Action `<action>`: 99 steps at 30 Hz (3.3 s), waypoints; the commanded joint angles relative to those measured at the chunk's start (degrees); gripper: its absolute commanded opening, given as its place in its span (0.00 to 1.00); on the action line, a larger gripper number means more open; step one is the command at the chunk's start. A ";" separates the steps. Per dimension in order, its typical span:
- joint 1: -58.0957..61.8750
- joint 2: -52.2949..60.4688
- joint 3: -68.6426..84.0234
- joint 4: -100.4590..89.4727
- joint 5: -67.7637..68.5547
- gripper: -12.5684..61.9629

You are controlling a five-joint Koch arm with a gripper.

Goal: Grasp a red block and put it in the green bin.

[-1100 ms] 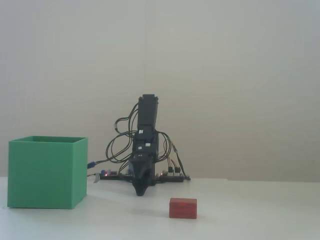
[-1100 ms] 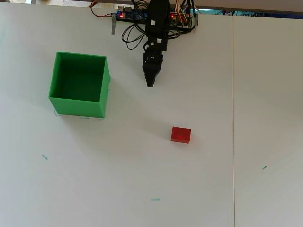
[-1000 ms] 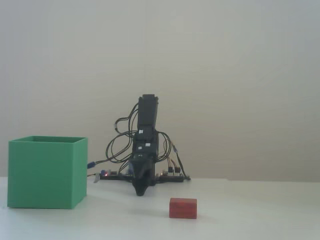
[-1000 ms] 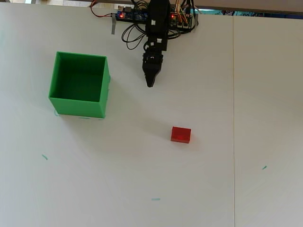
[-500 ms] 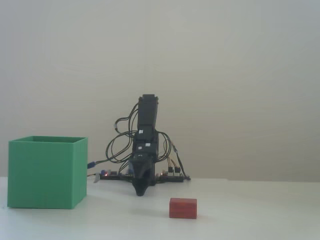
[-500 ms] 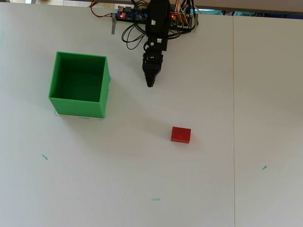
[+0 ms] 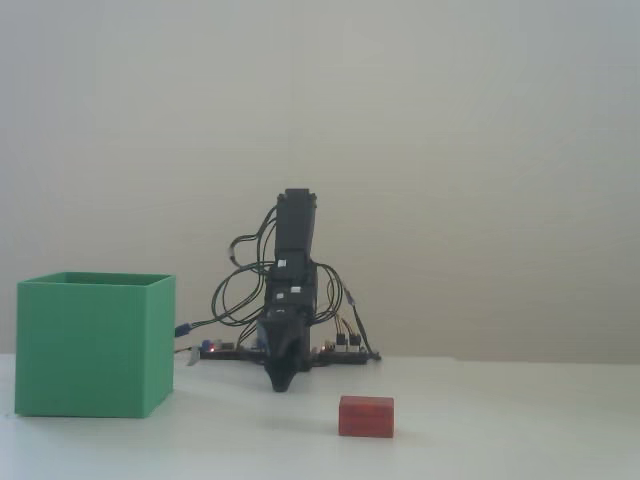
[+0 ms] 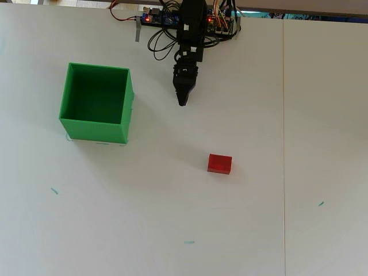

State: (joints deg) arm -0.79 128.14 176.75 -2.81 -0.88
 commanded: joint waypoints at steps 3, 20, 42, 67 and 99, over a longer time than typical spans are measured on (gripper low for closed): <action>-0.53 2.02 3.43 0.88 -0.09 0.63; -0.53 2.02 3.34 0.88 -0.09 0.63; 0.53 -3.16 -16.26 21.01 -0.09 0.63; -16.00 -44.03 -107.84 83.06 -7.21 0.64; -8.09 -66.53 -129.02 104.33 10.20 0.64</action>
State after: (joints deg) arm -8.61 60.21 52.29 98.53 9.23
